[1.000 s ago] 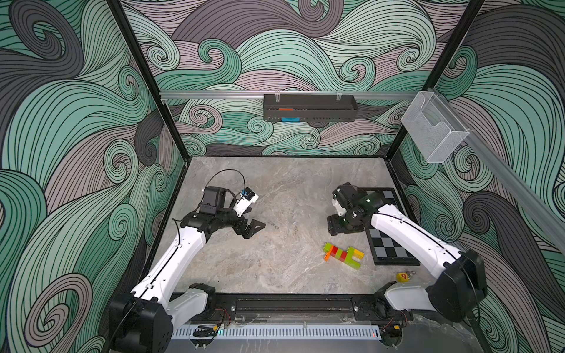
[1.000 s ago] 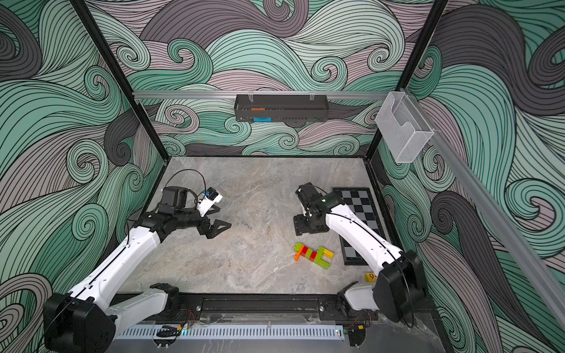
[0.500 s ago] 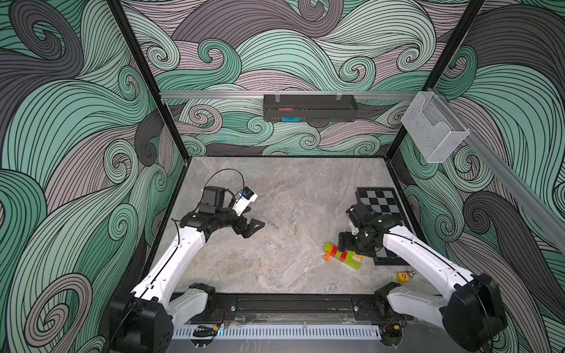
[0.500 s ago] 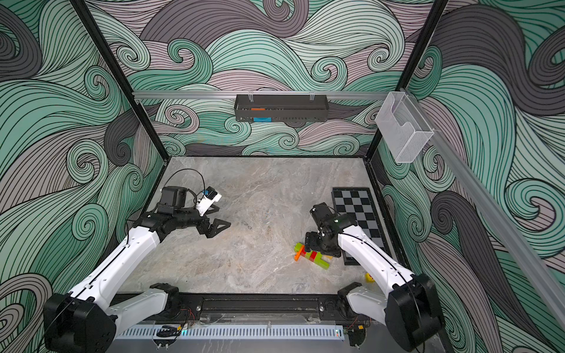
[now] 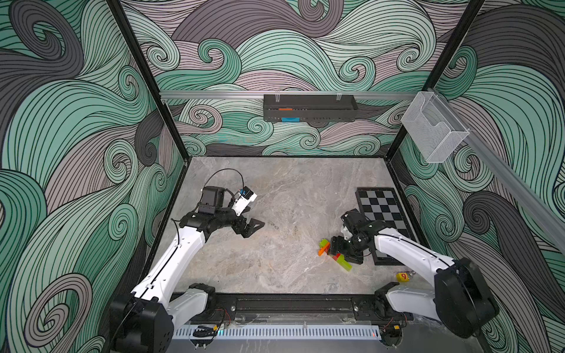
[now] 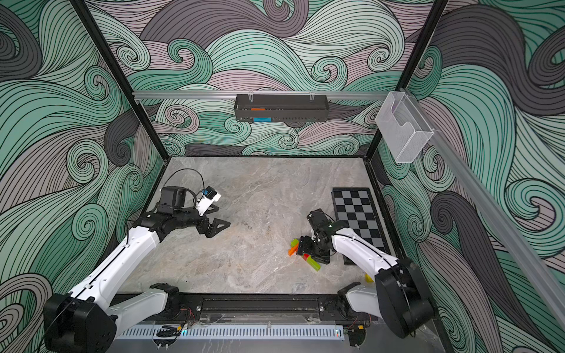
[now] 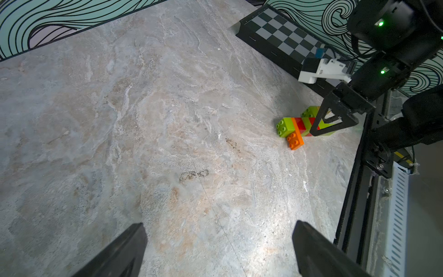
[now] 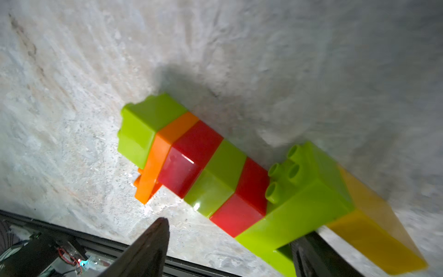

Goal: Assemble a giraffe with lego
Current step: Move the lego brick at the center of the board, then reset both arms

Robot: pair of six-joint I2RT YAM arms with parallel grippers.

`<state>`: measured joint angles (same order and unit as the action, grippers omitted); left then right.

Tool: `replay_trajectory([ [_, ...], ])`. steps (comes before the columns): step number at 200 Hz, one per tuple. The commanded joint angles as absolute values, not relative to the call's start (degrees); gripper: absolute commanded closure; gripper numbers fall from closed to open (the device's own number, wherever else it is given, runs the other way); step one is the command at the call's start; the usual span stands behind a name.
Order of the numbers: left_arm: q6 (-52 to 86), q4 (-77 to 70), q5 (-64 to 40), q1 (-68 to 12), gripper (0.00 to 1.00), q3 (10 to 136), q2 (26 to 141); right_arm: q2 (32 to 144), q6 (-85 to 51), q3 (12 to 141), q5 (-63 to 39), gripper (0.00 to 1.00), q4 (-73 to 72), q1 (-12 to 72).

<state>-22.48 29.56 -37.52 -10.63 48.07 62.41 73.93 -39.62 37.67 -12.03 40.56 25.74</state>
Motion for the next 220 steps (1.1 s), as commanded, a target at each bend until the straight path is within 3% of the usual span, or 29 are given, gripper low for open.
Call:
replay_trajectory([
  [1,-22.68,29.25,-37.66,-10.2,0.01,48.81,61.96,78.67,-44.03,41.0,-15.24,0.2,32.76,29.23],
  [62,-22.75,27.74,-35.0,-9.52,0.01,47.97,61.27,97.86,-62.64,55.67,-17.69,0.21,12.69,35.43],
  [85,-17.51,21.97,-22.85,-9.23,0.01,45.86,60.91,101.34,-60.47,64.48,-18.84,0.2,17.24,35.86],
  [101,-11.61,16.81,-9.22,-9.14,0.01,44.45,61.0,98.62,-57.12,65.89,-18.14,0.19,21.19,35.49],
  [126,-10.52,12.34,0.88,-9.1,0.01,43.77,61.96,91.21,-53.51,61.71,-18.43,0.18,25.32,32.53],
  [171,-5.28,7.6,0.85,-5.07,0.01,44.56,68.66,77.24,-38.66,54.82,-13.03,0.01,30.23,24.17],
  [220,-4.13,-3.32,-1.9,2.5,0.01,42.19,75.09,66.23,-15.4,53.23,1.07,0.01,30.81,17.04],
])
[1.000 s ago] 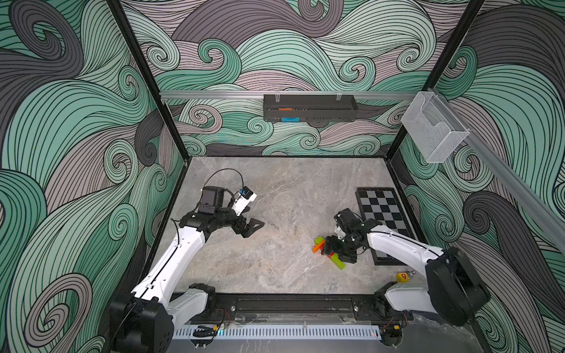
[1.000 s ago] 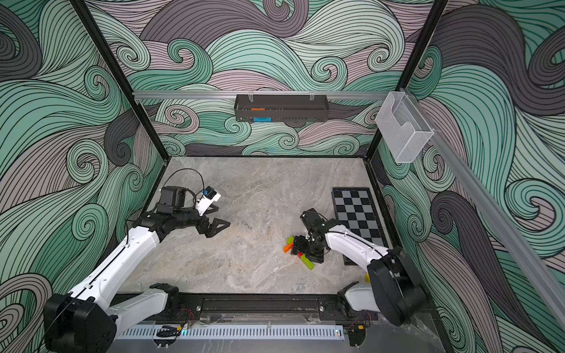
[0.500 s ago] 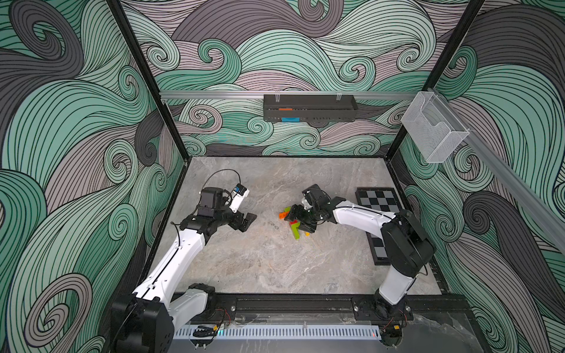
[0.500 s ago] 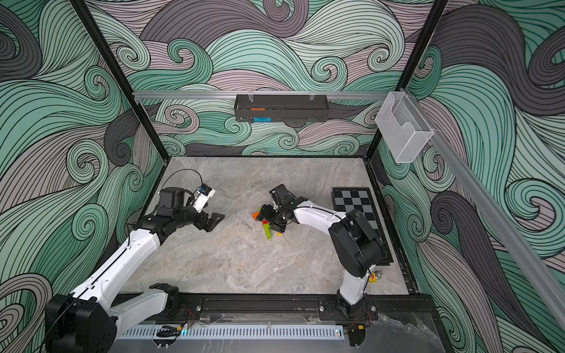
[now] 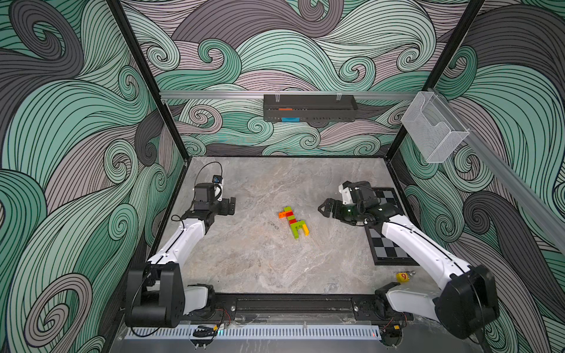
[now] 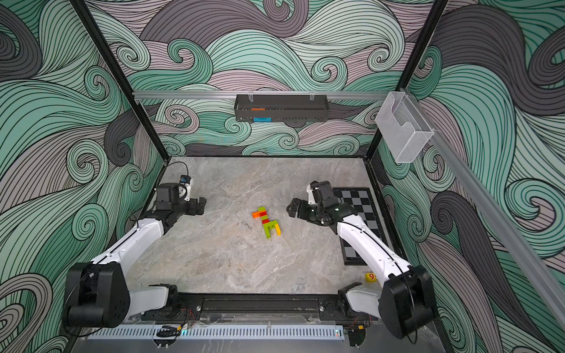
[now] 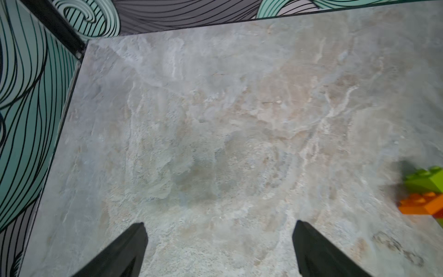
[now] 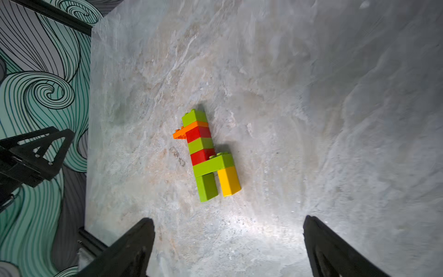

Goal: Assemble a giraffe with lego
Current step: Reset both arms

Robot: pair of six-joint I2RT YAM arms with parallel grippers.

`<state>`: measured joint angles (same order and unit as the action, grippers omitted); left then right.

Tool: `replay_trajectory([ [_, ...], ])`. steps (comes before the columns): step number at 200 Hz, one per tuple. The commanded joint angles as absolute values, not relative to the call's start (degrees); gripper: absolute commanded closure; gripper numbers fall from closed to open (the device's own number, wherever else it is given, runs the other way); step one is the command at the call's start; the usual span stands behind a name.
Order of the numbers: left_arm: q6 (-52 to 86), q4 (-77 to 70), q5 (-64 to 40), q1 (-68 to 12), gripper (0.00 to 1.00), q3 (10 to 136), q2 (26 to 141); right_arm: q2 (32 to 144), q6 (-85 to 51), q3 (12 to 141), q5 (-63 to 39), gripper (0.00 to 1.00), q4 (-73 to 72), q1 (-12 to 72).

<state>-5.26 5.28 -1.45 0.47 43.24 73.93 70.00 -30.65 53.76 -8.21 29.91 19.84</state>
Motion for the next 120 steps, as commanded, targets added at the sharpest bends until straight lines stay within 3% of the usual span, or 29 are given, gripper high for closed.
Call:
replay_trajectory([
  [1,-4.22,-3.64,-1.92,2.57,0.01,42.05,75.16,65.97,-14.62,53.11,1.45,0.01,30.41,16.81],
  [42,-5.43,-15.13,-2.55,3.78,0.01,35.7,76.5,61.2,-6.05,46.0,6.68,0.01,20.08,8.88],
  [87,-1.65,-21.36,-4.05,3.96,0.01,33.19,79.51,58.18,0.8,29.56,10.86,0.01,-8.04,5.78],
  [120,-0.44,-28.01,-3.69,3.82,0.01,30.36,80.68,59.95,-0.13,25.12,11.65,0.01,-16.46,1.9],
])
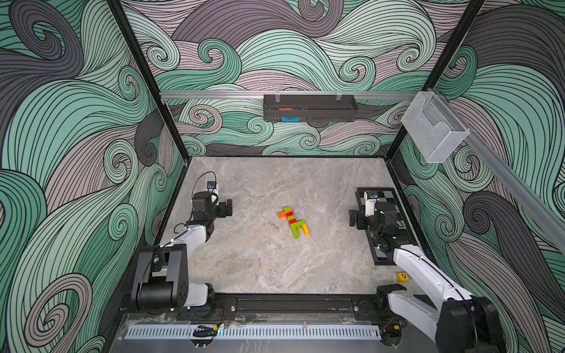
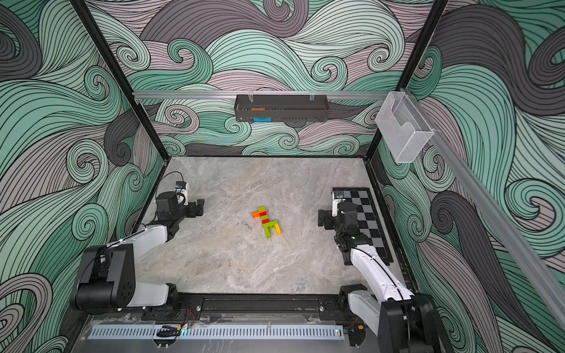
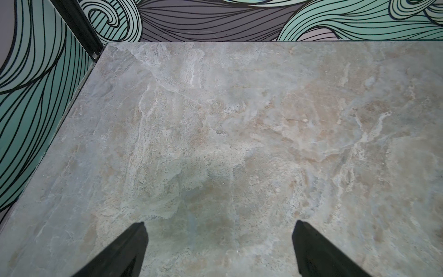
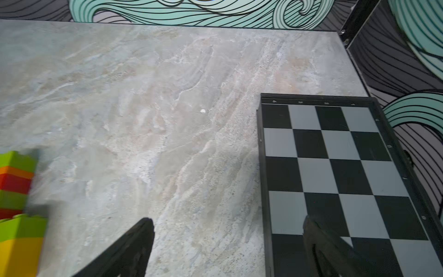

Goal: Assemble a giraffe with lego
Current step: Reset both arms

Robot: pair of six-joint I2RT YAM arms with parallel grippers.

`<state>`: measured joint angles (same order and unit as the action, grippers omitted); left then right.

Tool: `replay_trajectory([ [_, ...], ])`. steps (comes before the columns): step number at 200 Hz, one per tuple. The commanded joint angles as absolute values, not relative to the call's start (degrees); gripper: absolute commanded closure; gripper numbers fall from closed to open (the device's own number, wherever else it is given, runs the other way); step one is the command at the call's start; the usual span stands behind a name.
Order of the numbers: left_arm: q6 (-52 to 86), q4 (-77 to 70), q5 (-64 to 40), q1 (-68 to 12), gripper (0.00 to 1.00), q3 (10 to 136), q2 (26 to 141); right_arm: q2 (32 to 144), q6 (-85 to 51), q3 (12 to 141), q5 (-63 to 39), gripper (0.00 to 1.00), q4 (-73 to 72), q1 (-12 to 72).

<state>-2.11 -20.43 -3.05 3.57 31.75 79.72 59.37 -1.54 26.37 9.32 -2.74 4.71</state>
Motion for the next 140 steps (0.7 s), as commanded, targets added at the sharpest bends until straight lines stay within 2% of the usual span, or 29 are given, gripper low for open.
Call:
replay_trajectory([
  [1,-0.48,-28.07,-3.64,3.84,0.01,30.3,80.77,59.99,-0.2,25.0,11.49,0.01,-16.71,1.83],
  [56,0.78,-39.59,-0.33,3.7,0.01,26.21,87.3,65.27,-0.25,21.04,7.08,0.01,-30.12,-0.88],
  [140,1.76,-38.05,1.43,3.74,0.01,27.16,87.56,83.2,-1.7,18.98,4.23,0.01,-52.81,-0.62],
])
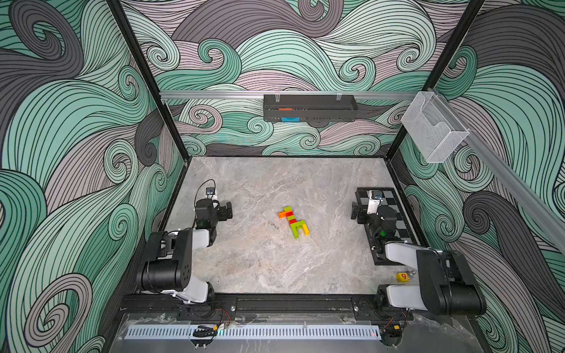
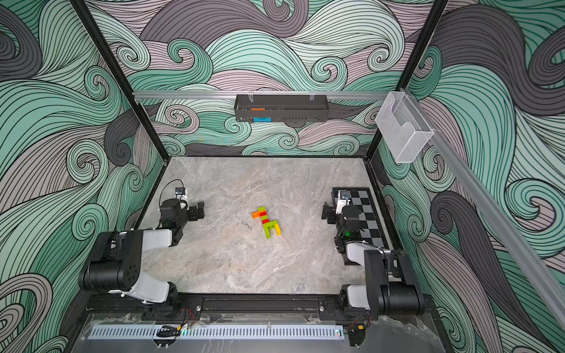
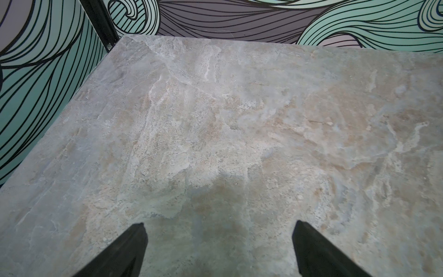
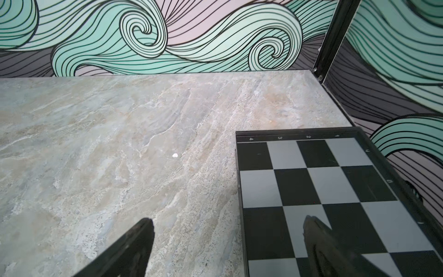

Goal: Assemble a giraffe with lego
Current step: Reset both arms

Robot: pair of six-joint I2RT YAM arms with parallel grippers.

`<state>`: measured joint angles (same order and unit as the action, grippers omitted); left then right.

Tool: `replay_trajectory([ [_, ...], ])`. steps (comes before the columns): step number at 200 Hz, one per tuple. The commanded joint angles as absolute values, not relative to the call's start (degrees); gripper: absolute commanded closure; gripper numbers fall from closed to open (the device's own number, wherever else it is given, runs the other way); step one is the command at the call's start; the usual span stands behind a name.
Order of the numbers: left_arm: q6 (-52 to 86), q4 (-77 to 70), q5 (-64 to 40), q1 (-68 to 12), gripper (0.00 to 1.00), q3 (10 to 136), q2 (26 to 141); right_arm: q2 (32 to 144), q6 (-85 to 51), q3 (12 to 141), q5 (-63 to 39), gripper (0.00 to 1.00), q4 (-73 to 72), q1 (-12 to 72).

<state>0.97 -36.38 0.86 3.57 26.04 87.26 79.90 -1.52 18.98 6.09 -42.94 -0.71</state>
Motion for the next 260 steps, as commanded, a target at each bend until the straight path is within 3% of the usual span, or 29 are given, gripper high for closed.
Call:
replay_trajectory([
  [1,1.76,-38.05,1.42,3.81,0.01,27.16,87.59,83.53,-1.69,18.98,4.27,0.01,-53.08,-0.62],
  [28,1.76,-38.12,1.41,3.79,0.01,27.16,87.69,90.34,-0.3,18.44,1.92,0.01,-61.77,-0.34],
  [44,1.75,-38.07,1.42,3.77,0.01,27.16,87.69,88.21,-0.46,20.84,2.01,0.01,-53.31,-0.27],
  [116,1.76,-38.06,1.49,3.77,0.01,27.16,87.69,89.22,0.0,20.58,1.81,0.01,-55.64,0.09],
  [153,1.76,-38.13,1.48,3.77,0.02,27.16,87.66,89.33,2.73,22.74,-5.06,0.01,-51.53,0.18],
  [260,1.76,-38.07,1.41,3.8,0.01,27.16,87.67,89.53,2.72,22.87,-5.08,0.01,-51.57,0.09],
])
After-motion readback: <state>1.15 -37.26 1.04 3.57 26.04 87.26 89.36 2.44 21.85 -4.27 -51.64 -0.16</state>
